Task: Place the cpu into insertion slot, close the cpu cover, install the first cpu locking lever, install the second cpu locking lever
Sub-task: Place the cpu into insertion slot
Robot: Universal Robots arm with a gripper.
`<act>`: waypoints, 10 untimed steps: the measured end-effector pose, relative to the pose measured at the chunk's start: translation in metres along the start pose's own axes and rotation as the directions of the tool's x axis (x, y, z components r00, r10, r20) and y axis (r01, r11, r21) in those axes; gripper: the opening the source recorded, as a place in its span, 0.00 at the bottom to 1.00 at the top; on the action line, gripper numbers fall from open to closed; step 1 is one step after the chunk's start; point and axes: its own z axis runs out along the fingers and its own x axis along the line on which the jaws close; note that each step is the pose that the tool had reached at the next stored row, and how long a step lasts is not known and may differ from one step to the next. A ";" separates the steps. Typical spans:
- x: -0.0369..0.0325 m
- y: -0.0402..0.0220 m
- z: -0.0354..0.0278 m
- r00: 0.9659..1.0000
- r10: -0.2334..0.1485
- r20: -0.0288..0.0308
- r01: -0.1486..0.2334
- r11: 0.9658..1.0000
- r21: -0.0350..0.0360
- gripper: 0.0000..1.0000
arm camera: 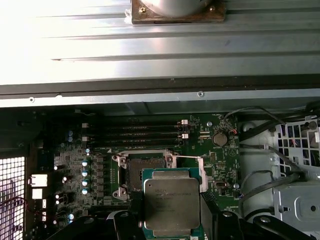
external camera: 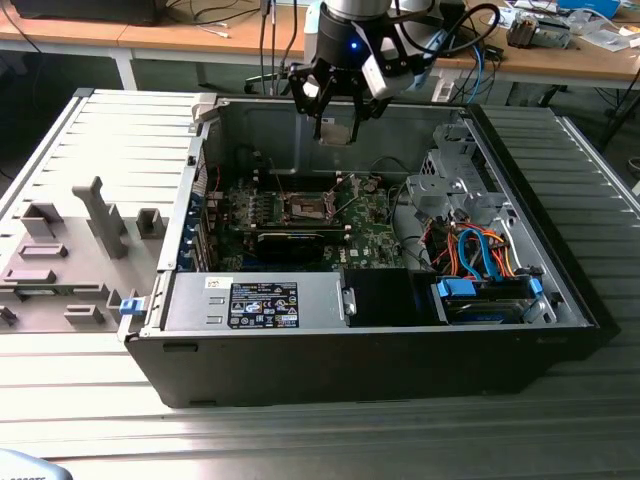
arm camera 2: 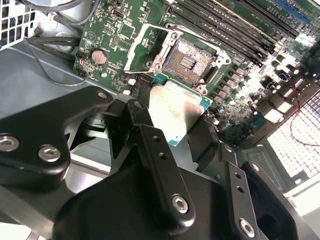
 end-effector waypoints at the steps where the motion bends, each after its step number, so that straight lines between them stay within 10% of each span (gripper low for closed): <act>1: 0.0000 0.0000 0.0002 1.000 0.000 0.000 0.000 1.000 0.000 0.54; 10: 0.0000 -0.0002 0.0021 1.000 0.000 0.000 0.000 1.000 0.000 0.54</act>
